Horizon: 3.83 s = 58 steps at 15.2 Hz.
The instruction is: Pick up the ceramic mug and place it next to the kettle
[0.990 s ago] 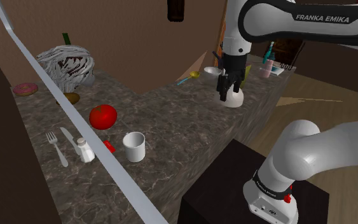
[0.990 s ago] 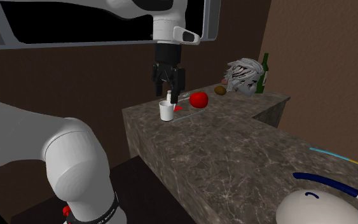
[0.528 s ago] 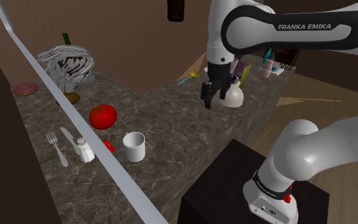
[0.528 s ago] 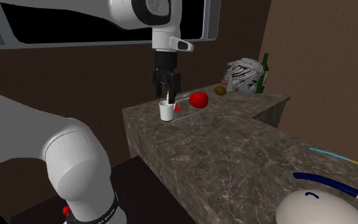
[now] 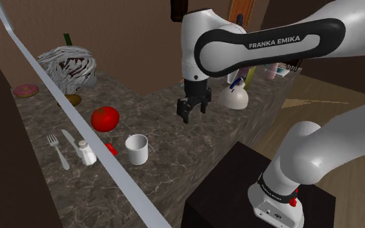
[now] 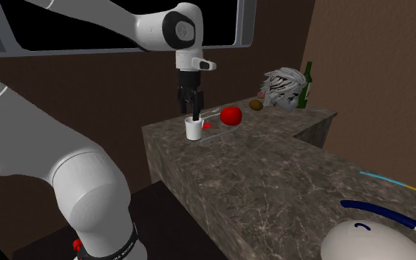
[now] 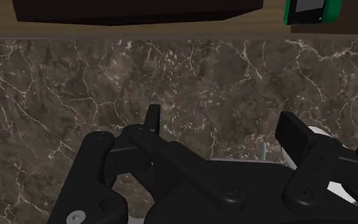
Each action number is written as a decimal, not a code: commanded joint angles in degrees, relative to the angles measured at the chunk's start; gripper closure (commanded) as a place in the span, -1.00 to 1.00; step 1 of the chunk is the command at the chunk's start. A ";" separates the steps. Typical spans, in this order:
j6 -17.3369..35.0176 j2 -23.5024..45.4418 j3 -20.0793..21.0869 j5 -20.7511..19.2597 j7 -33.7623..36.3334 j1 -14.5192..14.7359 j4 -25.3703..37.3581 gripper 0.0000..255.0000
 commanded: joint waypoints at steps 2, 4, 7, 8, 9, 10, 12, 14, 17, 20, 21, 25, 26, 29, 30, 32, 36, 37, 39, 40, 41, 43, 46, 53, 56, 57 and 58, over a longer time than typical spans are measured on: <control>3.67 5.58 3.23 0.29 4.08 0.39 2.64 -1.00; 5.95 9.34 5.22 -0.07 6.76 0.50 4.51 -1.00; 9.00 15.33 8.07 -1.42 11.01 0.60 7.86 -1.00; 9.90 17.42 8.94 -2.10 12.51 0.67 9.12 -1.00; 10.74 19.55 9.79 -2.90 14.04 0.73 10.46 -1.00; 11.51 21.73 10.57 -3.81 15.61 0.84 11.88 -1.00; 12.80 26.20 11.94 -5.96 18.83 1.21 14.95 -1.00; 13.74 30.81 12.99 -8.47 22.12 1.86 18.33 -1.00; 14.44 37.90 13.84 -12.64 26.93 3.49 24.05 -1.00; 14.29 44.96 13.82 -16.77 31.20 5.91 30.50 -1.00; 14.97 45.22 13.66 -16.93 31.31 6.01 30.05 -1.00; 17.67 46.44 13.30 -17.79 31.87 6.14 28.40 -1.00; 18.33 46.77 13.20 -18.03 32.03 6.18 28.02 -1.00; 19.37 47.31 13.05 -18.42 32.28 6.25 27.45 -1.00; 19.37 47.32 13.05 -18.42 32.28 6.25 27.45 -1.00; 19.37 47.32 13.05 -18.42 32.28 6.25 27.46 -1.00; 19.36 47.32 13.05 -18.42 32.28 6.25 27.46 -1.00; 19.36 47.32 13.05 -18.42 32.28 6.25 27.46 1.00; 19.36 47.32 13.05 -18.42 32.28 6.25 27.46 1.00; 19.36 47.32 13.05 -18.42 32.28 6.25 27.46 1.00; 19.36 47.32 13.05 -18.42 32.28 6.25 27.46 1.00; 19.36 47.32 13.05 -18.42 32.28 6.25 27.46 1.00; 19.37 47.32 13.05 -18.42 32.28 6.25 27.46 1.00; 14.84 44.74 13.66 -16.68 31.00 5.81 29.79 1.00; 12.83 43.79 13.85 -16.04 30.52 5.67 30.99 1.00; 12.16 43.50 13.90 -15.84 30.37 5.63 31.41 1.00; 11.48 43.21 13.96 -15.65 30.22 5.60 31.86 1.00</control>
